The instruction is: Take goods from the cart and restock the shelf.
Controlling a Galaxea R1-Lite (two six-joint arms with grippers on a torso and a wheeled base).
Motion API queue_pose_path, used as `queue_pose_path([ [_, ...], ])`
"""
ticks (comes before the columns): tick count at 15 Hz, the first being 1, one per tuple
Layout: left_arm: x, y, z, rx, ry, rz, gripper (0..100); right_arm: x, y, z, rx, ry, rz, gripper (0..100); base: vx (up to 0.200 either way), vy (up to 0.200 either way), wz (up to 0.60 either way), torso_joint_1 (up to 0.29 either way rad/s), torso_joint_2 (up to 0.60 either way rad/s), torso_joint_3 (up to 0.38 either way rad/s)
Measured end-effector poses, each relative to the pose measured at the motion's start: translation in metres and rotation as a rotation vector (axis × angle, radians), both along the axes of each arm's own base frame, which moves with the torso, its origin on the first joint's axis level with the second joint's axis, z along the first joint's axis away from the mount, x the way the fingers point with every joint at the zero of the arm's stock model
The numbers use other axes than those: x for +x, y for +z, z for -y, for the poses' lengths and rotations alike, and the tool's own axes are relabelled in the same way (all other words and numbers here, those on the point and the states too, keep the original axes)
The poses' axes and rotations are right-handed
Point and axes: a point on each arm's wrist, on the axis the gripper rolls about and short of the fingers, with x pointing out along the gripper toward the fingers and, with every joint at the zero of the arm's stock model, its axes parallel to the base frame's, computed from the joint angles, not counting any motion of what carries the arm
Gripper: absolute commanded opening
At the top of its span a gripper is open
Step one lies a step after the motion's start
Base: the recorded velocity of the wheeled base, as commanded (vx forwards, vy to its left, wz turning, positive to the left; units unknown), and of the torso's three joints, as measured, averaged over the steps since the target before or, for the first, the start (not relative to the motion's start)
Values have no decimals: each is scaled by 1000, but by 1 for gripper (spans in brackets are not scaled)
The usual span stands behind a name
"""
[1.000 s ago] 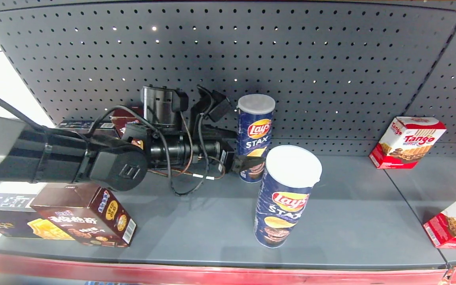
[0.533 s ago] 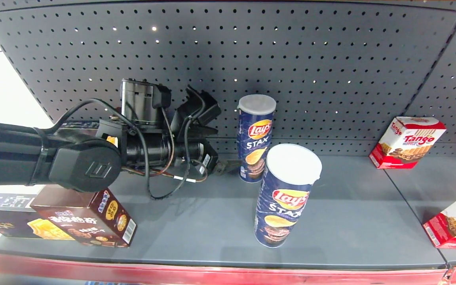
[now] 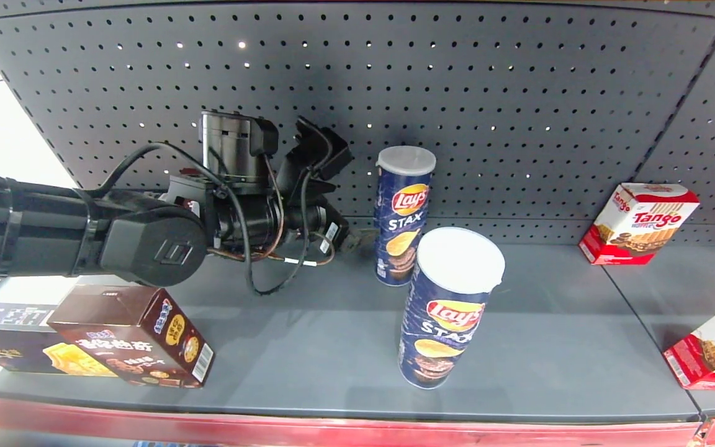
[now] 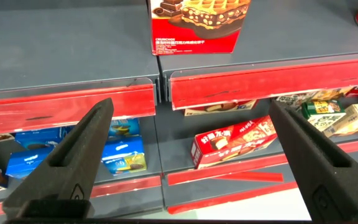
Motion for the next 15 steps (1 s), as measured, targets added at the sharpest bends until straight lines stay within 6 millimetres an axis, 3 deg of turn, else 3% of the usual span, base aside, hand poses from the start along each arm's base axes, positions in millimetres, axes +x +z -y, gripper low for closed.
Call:
queue_pose_path([
  [7,10,-8,4,-7,22,11,100,0,0,0,0,-1,0,100,0,0,0,0,0,0],
  [15,3,-19,-10,-1,52,0,100,0,0,0,0,-1,0,100,0,0,0,0,0,0],
])
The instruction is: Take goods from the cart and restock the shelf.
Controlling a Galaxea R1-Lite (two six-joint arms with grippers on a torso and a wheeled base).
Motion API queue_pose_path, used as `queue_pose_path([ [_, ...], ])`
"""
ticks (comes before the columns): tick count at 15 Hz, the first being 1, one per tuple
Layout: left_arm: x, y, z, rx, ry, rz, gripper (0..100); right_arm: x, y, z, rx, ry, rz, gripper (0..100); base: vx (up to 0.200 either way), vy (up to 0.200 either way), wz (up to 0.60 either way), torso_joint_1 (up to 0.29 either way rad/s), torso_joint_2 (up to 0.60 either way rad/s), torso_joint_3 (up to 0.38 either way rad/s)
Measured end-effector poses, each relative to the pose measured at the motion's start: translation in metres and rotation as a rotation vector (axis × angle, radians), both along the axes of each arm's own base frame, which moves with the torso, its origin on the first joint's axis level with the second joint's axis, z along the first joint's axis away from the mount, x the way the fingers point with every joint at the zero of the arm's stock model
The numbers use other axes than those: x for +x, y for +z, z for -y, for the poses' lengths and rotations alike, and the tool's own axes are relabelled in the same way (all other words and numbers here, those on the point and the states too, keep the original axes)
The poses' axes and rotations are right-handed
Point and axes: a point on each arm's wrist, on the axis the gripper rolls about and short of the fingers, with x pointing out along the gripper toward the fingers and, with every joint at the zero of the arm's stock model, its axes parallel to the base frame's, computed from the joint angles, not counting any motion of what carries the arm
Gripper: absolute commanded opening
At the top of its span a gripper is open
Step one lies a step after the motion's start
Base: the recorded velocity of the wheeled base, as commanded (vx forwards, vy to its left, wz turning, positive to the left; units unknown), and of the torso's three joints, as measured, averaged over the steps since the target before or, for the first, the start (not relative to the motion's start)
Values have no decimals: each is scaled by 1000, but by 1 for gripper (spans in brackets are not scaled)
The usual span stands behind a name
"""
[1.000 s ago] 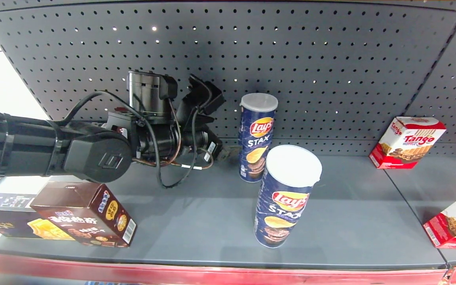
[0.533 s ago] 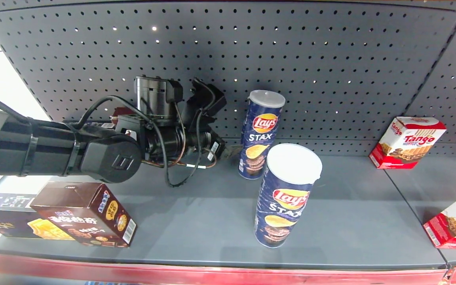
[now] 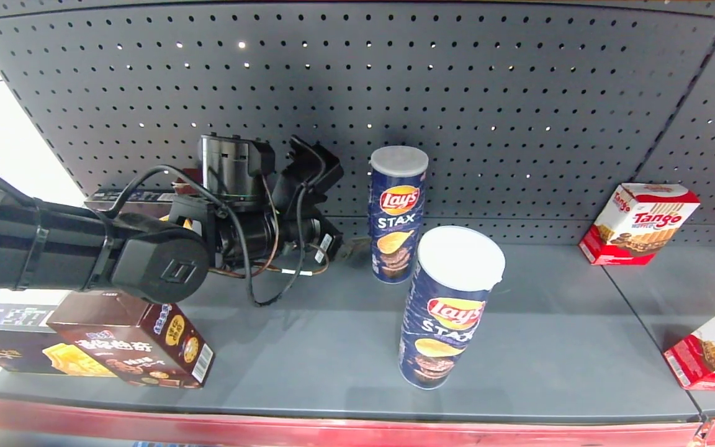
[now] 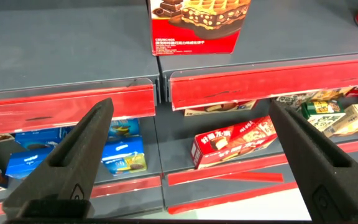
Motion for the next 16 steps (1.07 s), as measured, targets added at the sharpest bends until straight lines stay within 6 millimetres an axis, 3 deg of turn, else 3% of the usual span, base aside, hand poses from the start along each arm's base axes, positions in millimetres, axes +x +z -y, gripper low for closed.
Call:
queue_pose_path([
  [10,2,1,-4,91,236,48,100,0,0,0,0,0,0,100,0,0,0,0,0,0],
  [16,10,1,23,90,226,77,100,0,0,0,0,1,0,100,0,0,0,0,0,0],
])
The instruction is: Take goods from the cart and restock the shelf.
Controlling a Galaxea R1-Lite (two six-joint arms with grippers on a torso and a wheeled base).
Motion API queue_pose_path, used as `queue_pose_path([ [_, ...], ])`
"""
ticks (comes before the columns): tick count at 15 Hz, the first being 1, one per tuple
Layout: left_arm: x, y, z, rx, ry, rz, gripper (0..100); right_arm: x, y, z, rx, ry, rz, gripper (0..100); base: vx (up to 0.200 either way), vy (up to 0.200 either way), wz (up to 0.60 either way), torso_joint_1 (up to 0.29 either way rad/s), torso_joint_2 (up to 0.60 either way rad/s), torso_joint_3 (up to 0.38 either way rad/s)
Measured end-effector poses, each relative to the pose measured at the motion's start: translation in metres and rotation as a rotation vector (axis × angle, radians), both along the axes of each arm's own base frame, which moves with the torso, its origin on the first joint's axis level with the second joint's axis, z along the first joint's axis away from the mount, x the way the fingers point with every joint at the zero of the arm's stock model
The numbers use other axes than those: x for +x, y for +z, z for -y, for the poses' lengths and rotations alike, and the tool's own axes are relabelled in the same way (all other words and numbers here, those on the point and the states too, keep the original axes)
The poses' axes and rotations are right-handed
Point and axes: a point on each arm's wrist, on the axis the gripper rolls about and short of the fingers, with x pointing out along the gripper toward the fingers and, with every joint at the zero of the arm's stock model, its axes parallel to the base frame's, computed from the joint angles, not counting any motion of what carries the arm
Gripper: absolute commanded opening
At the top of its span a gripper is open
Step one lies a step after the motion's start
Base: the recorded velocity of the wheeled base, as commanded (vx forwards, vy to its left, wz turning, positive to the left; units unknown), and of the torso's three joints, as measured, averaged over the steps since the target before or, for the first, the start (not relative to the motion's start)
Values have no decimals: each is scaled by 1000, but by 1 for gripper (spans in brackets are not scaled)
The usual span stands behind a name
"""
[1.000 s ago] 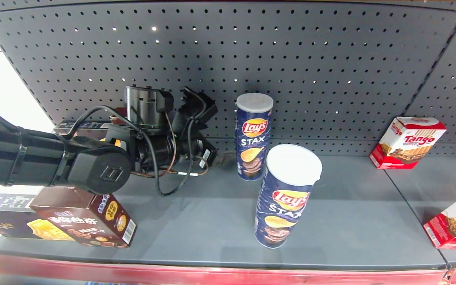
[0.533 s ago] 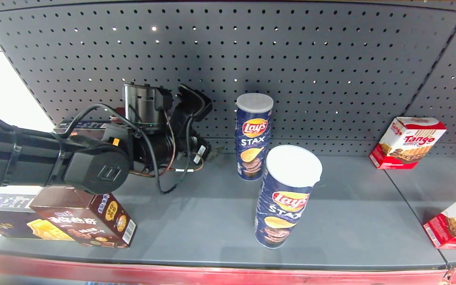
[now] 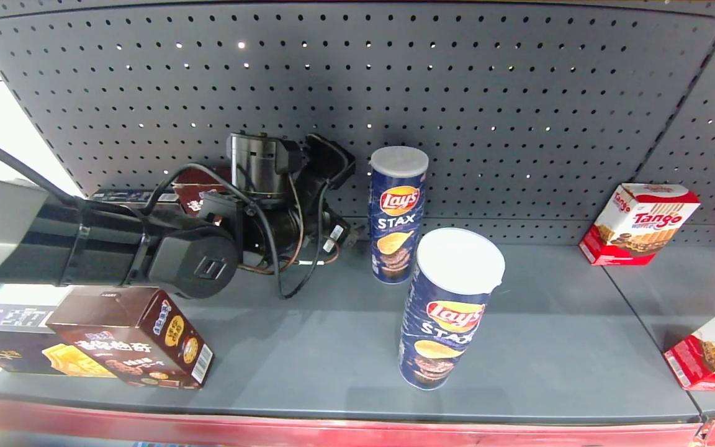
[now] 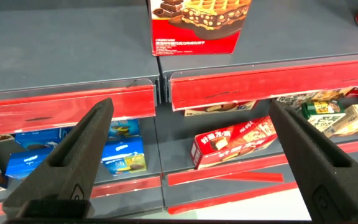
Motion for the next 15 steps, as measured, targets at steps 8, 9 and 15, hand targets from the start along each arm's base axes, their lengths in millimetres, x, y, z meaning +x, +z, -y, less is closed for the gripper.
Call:
queue_pose_path([
  [8,4,-11,17,5,-23,-17,100,0,0,0,0,-1,0,100,0,0,0,0,0,0],
  [9,4,-11,16,4,-21,-18,100,0,0,0,0,0,0,100,0,0,0,0,0,0],
  [15,-6,36,-20,-51,45,76,100,0,0,0,0,-1,0,100,0,0,0,0,0,0],
])
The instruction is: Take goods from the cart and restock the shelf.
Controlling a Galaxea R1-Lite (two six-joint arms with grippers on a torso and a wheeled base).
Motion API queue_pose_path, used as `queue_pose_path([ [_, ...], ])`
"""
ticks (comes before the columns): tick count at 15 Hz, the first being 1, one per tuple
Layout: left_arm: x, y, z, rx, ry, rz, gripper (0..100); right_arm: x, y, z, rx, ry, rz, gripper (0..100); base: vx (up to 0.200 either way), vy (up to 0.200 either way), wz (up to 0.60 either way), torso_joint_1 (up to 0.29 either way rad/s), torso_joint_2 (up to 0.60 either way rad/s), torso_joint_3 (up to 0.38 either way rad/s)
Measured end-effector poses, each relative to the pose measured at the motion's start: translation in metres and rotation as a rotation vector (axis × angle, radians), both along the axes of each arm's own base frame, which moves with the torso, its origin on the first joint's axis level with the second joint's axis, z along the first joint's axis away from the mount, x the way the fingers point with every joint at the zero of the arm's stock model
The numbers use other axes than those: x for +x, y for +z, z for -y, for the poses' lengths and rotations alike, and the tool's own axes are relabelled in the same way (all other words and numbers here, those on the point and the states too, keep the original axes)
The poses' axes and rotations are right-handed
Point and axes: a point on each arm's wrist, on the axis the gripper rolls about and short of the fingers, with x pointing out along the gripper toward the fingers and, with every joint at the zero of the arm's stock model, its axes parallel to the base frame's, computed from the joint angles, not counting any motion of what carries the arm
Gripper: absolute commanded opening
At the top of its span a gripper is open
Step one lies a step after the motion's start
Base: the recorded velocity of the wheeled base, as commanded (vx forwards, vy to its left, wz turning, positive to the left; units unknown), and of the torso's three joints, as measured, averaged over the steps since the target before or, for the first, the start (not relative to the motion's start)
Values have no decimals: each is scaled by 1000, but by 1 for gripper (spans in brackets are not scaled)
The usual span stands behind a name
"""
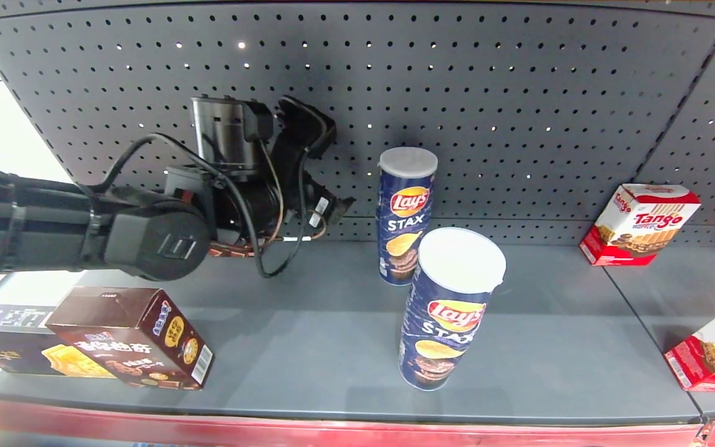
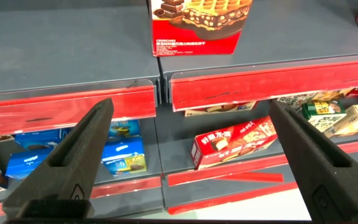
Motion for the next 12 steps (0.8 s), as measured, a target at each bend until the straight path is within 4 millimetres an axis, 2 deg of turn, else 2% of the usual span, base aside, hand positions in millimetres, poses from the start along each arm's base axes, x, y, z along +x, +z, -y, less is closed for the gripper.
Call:
queue_pose_path([
  [4,-21,24,-13,-28,1,56,100,0,0,0,0,0,0,100,0,0,0,0,0,0],
  [8,-44,28,-22,-32,-5,59,100,0,0,0,-1,3,-1,100,0,0,0,0,0,0],
  [12,-51,35,-32,-102,12,186,100,0,5,0,1,69,15,100,0,0,0,0,0,0],
])
